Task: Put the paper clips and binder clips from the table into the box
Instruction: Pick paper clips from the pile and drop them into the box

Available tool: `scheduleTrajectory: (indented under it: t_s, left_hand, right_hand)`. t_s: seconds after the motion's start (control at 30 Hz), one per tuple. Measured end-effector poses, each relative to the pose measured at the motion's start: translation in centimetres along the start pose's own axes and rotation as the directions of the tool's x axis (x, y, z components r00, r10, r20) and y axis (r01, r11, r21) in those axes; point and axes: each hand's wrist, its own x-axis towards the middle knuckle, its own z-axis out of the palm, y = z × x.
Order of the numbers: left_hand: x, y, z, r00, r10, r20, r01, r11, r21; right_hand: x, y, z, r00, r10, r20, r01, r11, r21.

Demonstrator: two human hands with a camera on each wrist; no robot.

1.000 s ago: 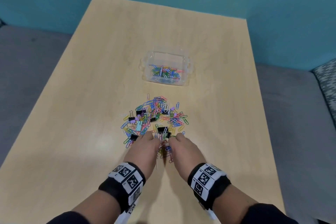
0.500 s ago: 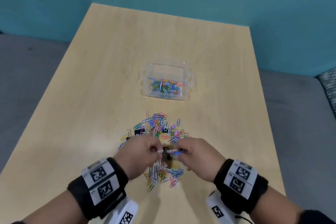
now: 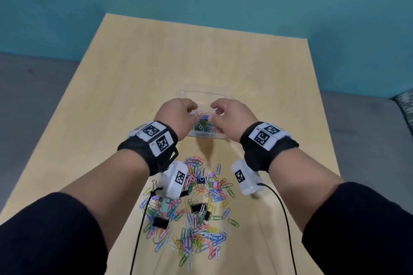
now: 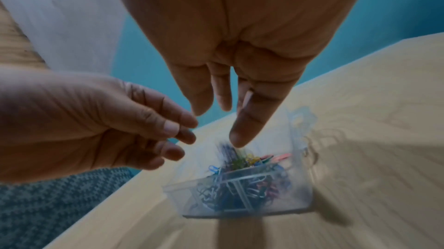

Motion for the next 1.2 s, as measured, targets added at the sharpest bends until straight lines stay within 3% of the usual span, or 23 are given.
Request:
scheduleTrajectory:
  t_s: [0.1,0.23,0.37,0.47,0.57,0.73,0.8,0.87,0.97,1.2]
  left_hand:
    - [-3.1,-1.3,-0.4,0.999,0.024,-0.046,-0.021,0.998,0.067]
    - [-12.6,-3.5,0.9,0.987,0.152,-0.048,-0.149,0.987,0.069]
    - [-21.7,-6.0,4.6,0.970,0.237,0.049,-0.242,0.951,0.194]
    - [-25.7,-7.0,7.5,0.947,0.283,0.153,-0.319,0.890,0.327]
    - [-27.3,-7.6,9.2,0.927,0.354,0.124,-0.372,0.825,0.425]
    - [-29.1,-8.1,9.7,0.928,0.341,0.148,-0.371,0.821,0.435]
    - [-29.7,-8.6,9.2,0.946,0.297,0.129,-0.323,0.842,0.431]
    - [-29.9,-9.3,8.7,0.977,0.199,0.069,-0.210,0.889,0.406]
    - [-29.7,-10.0,8.2,0.999,0.042,-0.008,-0.038,0.945,0.324]
    - [-26.9,-7.4,10.3,0.995,0.099,0.012,-0.098,0.938,0.334]
  right_hand:
    - [-3.4,1.2,-0.1,0.996,-0.074,-0.046,0.069,0.992,-0.108]
    - [-11.0,4.6,2.9,0.978,-0.151,0.144,0.194,0.913,-0.360]
    - [-15.7,7.3,6.6,0.962,-0.180,0.205,0.253,0.871,-0.422]
    - [-16.7,8.2,8.7,0.951,-0.236,0.198,0.305,0.810,-0.500]
    - [-18.3,7.9,10.0,0.947,-0.218,0.237,0.316,0.769,-0.556]
    - [-21.9,8.3,10.6,0.909,-0.323,0.265,0.415,0.763,-0.495]
    - [-22.7,9.0,10.5,0.938,-0.301,0.172,0.346,0.820,-0.456]
    - [-23.3,9.2,10.3,0.980,-0.175,0.096,0.199,0.871,-0.450]
    - [-23.8,8.5,10.7,0.996,-0.013,0.089,0.052,0.894,-0.446]
    - [-22.8,5.5,14.4,0.994,-0.069,0.082,0.094,0.932,-0.351]
